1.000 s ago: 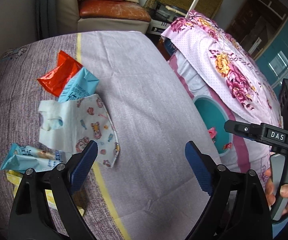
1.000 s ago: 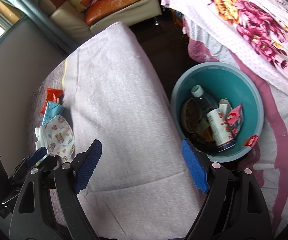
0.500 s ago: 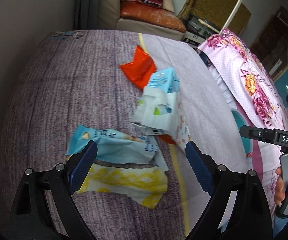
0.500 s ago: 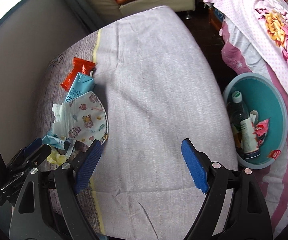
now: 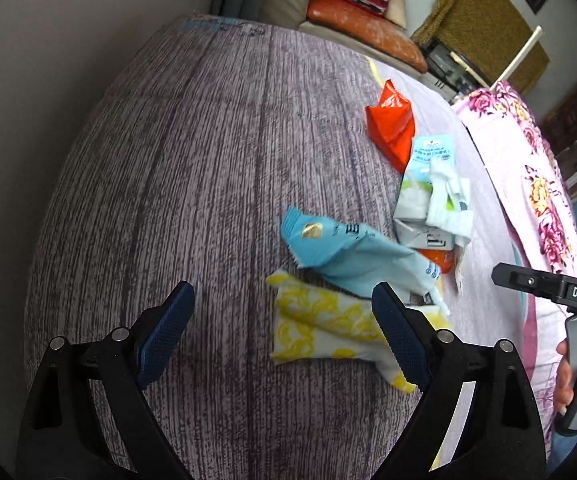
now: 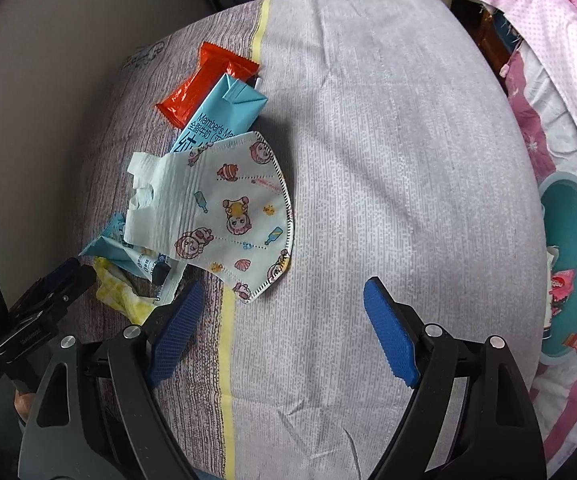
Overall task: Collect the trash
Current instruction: 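Grasp the blue milk carton with the left tool while the right tool grasps the cartoon face mask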
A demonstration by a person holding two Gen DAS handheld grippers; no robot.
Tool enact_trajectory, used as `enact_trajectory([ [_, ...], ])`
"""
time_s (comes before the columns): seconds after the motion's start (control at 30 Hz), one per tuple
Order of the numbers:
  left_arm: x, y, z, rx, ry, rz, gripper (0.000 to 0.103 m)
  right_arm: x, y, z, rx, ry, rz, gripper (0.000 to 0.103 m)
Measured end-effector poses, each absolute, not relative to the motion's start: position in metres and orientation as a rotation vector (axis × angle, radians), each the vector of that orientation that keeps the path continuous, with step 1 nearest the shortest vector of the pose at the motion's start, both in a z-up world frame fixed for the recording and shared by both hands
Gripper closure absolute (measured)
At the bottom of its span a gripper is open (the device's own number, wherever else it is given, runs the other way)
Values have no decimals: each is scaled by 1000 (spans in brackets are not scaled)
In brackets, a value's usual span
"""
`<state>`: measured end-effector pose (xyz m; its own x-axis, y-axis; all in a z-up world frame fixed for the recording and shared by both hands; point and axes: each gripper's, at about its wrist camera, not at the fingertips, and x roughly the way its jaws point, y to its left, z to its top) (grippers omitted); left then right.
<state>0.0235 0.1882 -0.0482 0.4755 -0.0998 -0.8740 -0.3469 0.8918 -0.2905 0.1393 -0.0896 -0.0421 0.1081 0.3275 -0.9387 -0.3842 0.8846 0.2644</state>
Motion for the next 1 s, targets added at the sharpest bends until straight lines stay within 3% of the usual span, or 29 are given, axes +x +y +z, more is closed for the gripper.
enact_trajectory([
  [0.6, 29, 185, -61, -427, 1095, 120, 9, 147, -27, -76, -175, 1317, 562, 26],
  [0.67, 31, 183, -61, -420, 1098, 123, 9, 146, -27, -77, -195, 1298, 553, 42],
  [0.8, 33, 183, -61, -420, 1100, 130, 8, 145, -33, -74, -147, 1310, 576, 61],
  [0.93, 32, 185, -56, -427, 1086, 142, 9, 137, -46, -63, -122, 1303, 604, 96],
  [1.0, 31, 185, -48, -423, 1068, 148, 9, 133, -56, -55, -107, 1285, 614, 99],
])
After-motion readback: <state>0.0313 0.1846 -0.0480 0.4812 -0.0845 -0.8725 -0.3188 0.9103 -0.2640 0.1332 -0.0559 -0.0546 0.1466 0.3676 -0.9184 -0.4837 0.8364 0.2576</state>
